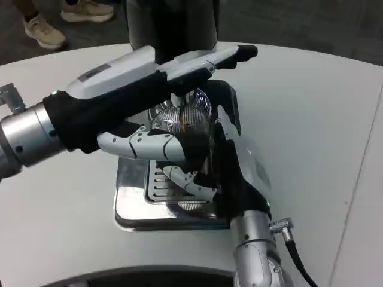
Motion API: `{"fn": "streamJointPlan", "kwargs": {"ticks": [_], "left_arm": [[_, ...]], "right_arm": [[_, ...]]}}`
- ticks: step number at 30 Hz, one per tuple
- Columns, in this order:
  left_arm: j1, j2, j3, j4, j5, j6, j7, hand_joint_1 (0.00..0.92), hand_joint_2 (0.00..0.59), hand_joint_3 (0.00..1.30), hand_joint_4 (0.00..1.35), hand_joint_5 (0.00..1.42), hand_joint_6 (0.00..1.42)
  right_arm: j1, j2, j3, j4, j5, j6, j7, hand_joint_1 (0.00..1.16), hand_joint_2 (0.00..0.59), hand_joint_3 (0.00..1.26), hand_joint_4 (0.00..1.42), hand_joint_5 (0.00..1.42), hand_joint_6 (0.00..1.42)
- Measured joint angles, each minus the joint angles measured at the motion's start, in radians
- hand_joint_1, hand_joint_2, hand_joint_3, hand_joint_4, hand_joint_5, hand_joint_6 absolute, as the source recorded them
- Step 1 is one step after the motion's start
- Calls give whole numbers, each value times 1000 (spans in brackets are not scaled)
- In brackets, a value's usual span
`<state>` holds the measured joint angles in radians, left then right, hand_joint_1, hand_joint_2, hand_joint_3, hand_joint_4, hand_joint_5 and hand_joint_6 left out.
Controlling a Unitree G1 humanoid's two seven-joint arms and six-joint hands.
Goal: Grasp the cup under the faucet to collect the drink, then remove the cup.
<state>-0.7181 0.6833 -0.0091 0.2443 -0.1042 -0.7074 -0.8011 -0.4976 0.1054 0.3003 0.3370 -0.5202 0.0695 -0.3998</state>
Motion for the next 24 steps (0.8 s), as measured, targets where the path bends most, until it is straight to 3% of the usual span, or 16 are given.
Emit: {"fn": "streamJointPlan", "kwargs": {"ticks": [15,24], "left_arm": [[0,8,0,9,-8,-1,5,0,181,0,0,58,0],[1,-14,21,51,-128,65,-8,0,201,0,0,58,7]], "right_arm": [[-30,-3,4,57,15,-43,-21,711,179,0,0,1,112],[-40,-4,4,77,26,-61,-24,722,182,0,10,23,133]]}}
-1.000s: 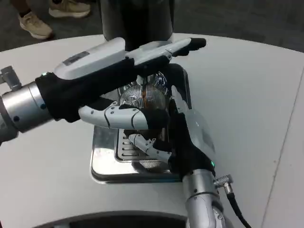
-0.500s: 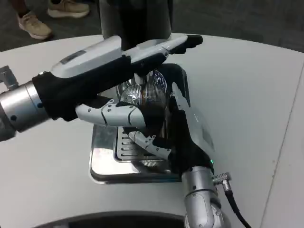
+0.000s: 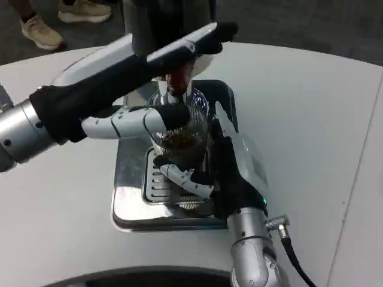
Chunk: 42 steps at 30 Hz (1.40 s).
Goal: Grasp the cup under the faucet to collect the drink, then remove the cup.
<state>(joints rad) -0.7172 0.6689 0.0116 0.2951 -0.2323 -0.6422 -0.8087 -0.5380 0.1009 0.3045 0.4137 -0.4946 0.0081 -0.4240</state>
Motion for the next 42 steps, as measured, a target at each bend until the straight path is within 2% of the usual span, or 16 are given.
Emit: {"fn": "streamJointPlan", "kwargs": {"ticks": [8,15,19,23,25,31,36,39,42], "left_arm": [[20,-86,85,8,-138,42,-8,0,231,0,0,76,27],[65,-118,154,-32,-178,66,8,0,234,0,0,91,46],[102,-120,189,-62,-185,77,34,0,233,0,0,92,48],[129,-119,218,-69,-185,92,46,0,233,0,0,92,49],[134,-118,226,-72,-185,99,49,0,234,0,0,92,50],[173,-116,246,-94,-183,128,52,0,232,0,0,87,46],[242,-106,254,-122,-168,169,60,0,230,0,0,83,38],[323,-84,271,-160,-170,215,58,0,230,0,0,82,33],[384,-75,288,-169,-169,242,56,0,230,0,0,80,30]], "right_arm": [[-2,0,0,7,11,-22,-6,726,183,0,32,36,142],[-4,-1,2,16,22,-42,-3,728,189,0,93,62,165],[-12,-2,3,37,37,-69,10,765,185,80,219,140,207],[-36,-4,-6,90,79,-128,26,841,186,178,323,243,269],[-41,-4,-12,104,92,-150,25,890,179,237,421,318,325],[-64,-6,-20,151,107,-193,5,925,177,370,583,481,458],[-69,-6,-26,176,109,-227,-21,992,160,484,689,631,630],[-71,-6,-28,184,109,-242,-41,1028,154,532,727,694,689],[-71,-6,-31,188,109,-250,-54,1038,128,611,801,799,835]]}}
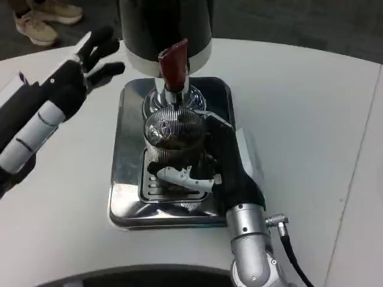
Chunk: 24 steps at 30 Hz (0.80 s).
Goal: Grasp the cup under the faucet to collect the drink, then remove the cup.
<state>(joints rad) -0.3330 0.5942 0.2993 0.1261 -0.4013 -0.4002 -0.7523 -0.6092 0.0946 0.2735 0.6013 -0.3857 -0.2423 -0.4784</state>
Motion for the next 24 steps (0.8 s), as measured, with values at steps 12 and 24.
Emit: {"fn": "streamJointPlan", "kwargs": {"ticks": [12,24], "left_arm": [[59,19,11,-59,19,0,1,0,226,0,0,51,2],[140,36,39,-85,55,0,7,0,226,0,0,33,0]], "right_arm": [[5,0,19,-11,-28,-2,-53,1083,102,681,873,901,1010],[93,7,35,-143,-69,48,-61,1090,92,690,895,927,1066]]}}
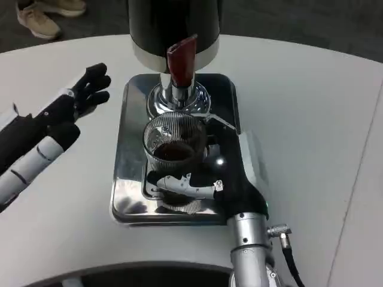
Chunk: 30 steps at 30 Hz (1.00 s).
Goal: Grasp the cup under the faucet to collect the drink, then remove the cup.
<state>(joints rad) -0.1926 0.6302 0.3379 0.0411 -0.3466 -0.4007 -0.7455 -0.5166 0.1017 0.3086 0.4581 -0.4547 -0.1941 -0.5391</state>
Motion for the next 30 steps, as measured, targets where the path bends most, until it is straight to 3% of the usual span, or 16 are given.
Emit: {"fn": "streamJointPlan", "kwargs": {"ticks": [10,21,30], "left_arm": [[61,40,6,-42,146,-59,46,0,205,0,0,0,0],[188,73,37,-158,416,-138,168,0,154,0,0,0,0],[313,71,50,-339,649,-49,266,0,136,0,0,0,0]], "right_arm": [[108,12,18,-165,-22,53,57,1090,92,696,896,932,1074],[215,-28,25,-360,-30,98,127,1090,92,697,896,944,1113],[290,-45,36,-498,-33,139,202,1100,93,697,896,944,1136]]}}
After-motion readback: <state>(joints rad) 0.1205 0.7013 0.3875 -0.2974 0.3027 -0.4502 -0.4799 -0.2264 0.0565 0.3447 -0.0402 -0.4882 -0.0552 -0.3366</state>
